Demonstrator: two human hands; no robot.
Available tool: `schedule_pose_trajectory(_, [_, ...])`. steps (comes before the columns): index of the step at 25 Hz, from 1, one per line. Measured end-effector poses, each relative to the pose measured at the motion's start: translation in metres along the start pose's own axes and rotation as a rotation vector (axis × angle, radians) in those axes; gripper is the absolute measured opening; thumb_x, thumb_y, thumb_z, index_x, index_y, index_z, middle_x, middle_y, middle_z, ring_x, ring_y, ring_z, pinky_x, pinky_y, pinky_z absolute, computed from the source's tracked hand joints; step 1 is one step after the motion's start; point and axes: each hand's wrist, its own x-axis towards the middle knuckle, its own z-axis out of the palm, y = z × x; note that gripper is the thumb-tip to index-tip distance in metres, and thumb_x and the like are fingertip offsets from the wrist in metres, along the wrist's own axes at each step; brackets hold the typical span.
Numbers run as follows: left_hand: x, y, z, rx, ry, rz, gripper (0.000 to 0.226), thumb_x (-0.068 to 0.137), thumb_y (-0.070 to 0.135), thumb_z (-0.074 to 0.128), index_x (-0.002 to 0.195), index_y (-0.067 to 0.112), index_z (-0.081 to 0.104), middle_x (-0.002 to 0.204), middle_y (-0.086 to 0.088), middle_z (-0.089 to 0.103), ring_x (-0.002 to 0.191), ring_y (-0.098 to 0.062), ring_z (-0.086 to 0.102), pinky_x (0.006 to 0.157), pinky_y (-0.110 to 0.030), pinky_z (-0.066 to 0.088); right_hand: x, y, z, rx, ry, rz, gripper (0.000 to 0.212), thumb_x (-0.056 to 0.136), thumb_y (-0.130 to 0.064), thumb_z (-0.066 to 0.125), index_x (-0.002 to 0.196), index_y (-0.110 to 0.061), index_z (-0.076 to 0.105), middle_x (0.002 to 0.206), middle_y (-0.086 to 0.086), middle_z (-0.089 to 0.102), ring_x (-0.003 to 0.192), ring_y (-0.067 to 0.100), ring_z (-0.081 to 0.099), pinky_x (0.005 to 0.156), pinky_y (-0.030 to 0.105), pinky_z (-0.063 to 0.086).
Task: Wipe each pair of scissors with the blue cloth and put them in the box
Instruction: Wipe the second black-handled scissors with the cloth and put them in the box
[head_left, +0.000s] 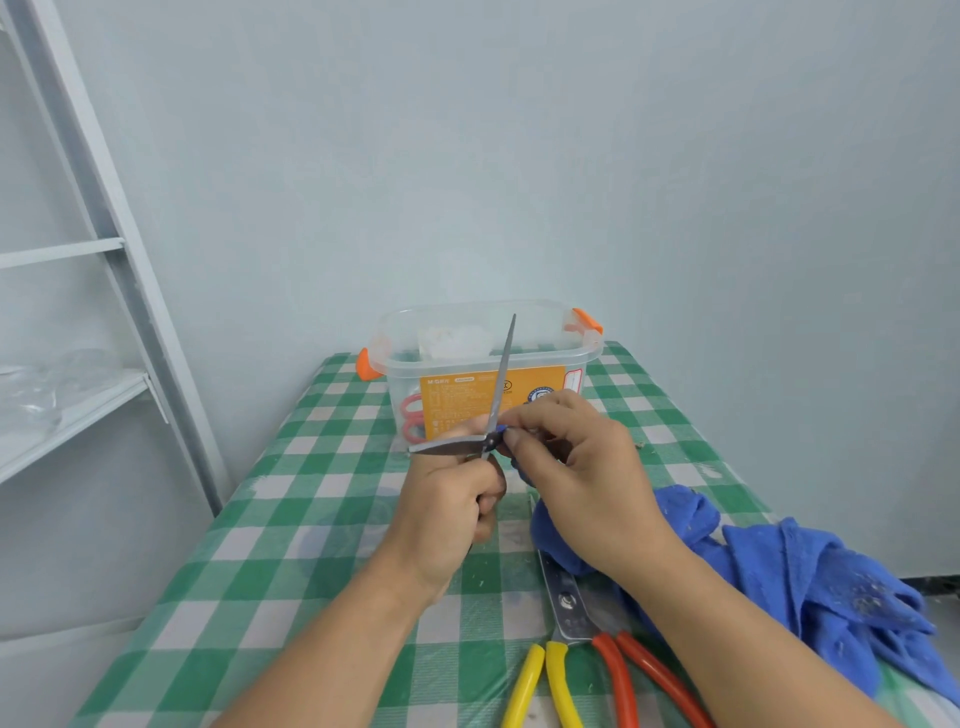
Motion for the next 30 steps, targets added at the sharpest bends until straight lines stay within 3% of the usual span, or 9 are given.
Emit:
schedule_pose_trajectory(5, [-0.001, 0.002, 0.001, -0.017, -0.006, -0.008, 0.035, 0.061, 0.001, 0.045, 0.061, 0.028, 0.068, 0.053, 0.0, 0.031, 0.049, -0.01, 0.022, 0.042, -0.019, 0.017, 0.0, -0.012, -0.002, 0.377, 0.002, 0.266, 0.03, 0.092, 0.002, 0.065, 0.075, -0.02, 0.077, 0.079, 0.011, 0.073, 0.073, 0.017, 0.064, 0.068, 0.026, 0.051])
schedule_pose_trajectory(8, [-0.002, 0.003, 0.001, -0.064, -0.005, -0.032, 0.023, 0.062, 0.002, 0.048, 0.061, 0.017, 0.065, 0.054, -0.004, 0.031, 0.045, -0.011, 0.023, 0.039, -0.02, 0.016, 0.0, -0.016, -0.01, 0.591, 0.03, 0.354, 0.016, 0.083, 0.0, 0.069, 0.069, -0.008, 0.072, 0.071, 0.011, 0.071, 0.066, 0.02, 0.065, 0.069, 0.028, 0.051])
schedule_pose_trajectory(10, [-0.001, 0.003, 0.0, -0.066, -0.023, -0.05, 0.023, 0.062, 0.004, 0.048, 0.046, 0.016, 0.061, 0.055, -0.006, 0.031, 0.044, -0.012, 0.022, 0.038, -0.02, 0.017, 0.002, -0.013, -0.014, 0.612, 0.105, 0.356, 0.012, 0.078, -0.006, 0.066, 0.068, -0.011, 0.07, 0.07, 0.01, 0.069, 0.065, 0.021, 0.063, 0.07, 0.031, 0.048])
schedule_pose_trajectory(14, [-0.002, 0.003, -0.003, -0.12, -0.054, -0.086, 0.026, 0.065, 0.009, 0.05, 0.04, 0.015, 0.051, 0.055, -0.005, 0.033, 0.044, -0.013, 0.021, 0.039, -0.019, 0.017, 0.004, -0.013, -0.015, 0.585, 0.146, 0.333, 0.033, 0.092, 0.005, 0.056, 0.069, -0.015, 0.069, 0.069, 0.008, 0.069, 0.064, 0.02, 0.065, 0.062, 0.027, 0.053])
schedule_pose_trajectory(17, [0.001, 0.0, -0.006, -0.199, -0.062, -0.099, 0.013, 0.07, 0.015, 0.053, 0.064, 0.004, 0.051, 0.055, -0.007, 0.036, 0.043, -0.014, 0.02, 0.039, -0.019, 0.015, 0.003, -0.013, -0.015, 0.567, 0.174, 0.326, 0.026, 0.093, 0.006, 0.058, 0.078, -0.011, 0.07, 0.073, 0.004, 0.072, 0.069, 0.016, 0.068, 0.063, 0.023, 0.055])
schedule_pose_trajectory(20, [0.001, 0.001, -0.006, -0.3, -0.034, -0.117, 0.032, 0.075, 0.022, 0.055, 0.102, 0.006, 0.061, 0.071, -0.014, 0.047, 0.049, -0.015, 0.023, 0.038, -0.018, 0.015, 0.004, -0.012, -0.016, 0.528, 0.177, 0.362, 0.02, 0.092, 0.009, 0.056, 0.086, -0.005, 0.07, 0.08, 0.01, 0.074, 0.075, 0.022, 0.069, 0.072, 0.031, 0.055])
schedule_pose_trajectory(24, [0.004, 0.004, -0.009, -0.391, -0.004, -0.169, 0.017, 0.091, 0.023, 0.05, 0.101, 0.011, 0.055, 0.097, -0.016, 0.061, 0.054, -0.014, 0.039, 0.036, -0.017, 0.023, 0.004, -0.013, -0.018, 0.426, 0.173, 0.369, 0.025, 0.09, 0.01, 0.052, 0.079, -0.006, 0.068, 0.075, 0.009, 0.071, 0.07, 0.019, 0.066, 0.067, 0.03, 0.053])
schedule_pose_trajectory(27, [0.006, 0.004, -0.009, -0.378, 0.02, -0.178, 0.029, 0.098, 0.022, 0.037, 0.107, 0.004, 0.058, 0.095, -0.018, 0.065, 0.055, -0.014, 0.044, 0.034, -0.019, 0.028, 0.004, -0.016, -0.019, 0.467, 0.158, 0.317, 0.028, 0.095, 0.009, 0.048, 0.079, -0.007, 0.063, 0.073, 0.006, 0.067, 0.067, 0.016, 0.061, 0.064, 0.023, 0.049])
schedule_pose_trajectory(30, [0.008, 0.004, -0.008, -0.361, 0.027, -0.169, 0.039, 0.099, 0.021, 0.041, 0.119, -0.008, 0.059, 0.101, -0.021, 0.069, 0.059, -0.015, 0.048, 0.036, -0.024, 0.035, 0.005, -0.016, -0.017, 0.438, 0.141, 0.266, 0.025, 0.1, 0.003, 0.047, 0.089, -0.007, 0.067, 0.081, 0.01, 0.072, 0.072, 0.024, 0.058, 0.067, 0.034, 0.048])
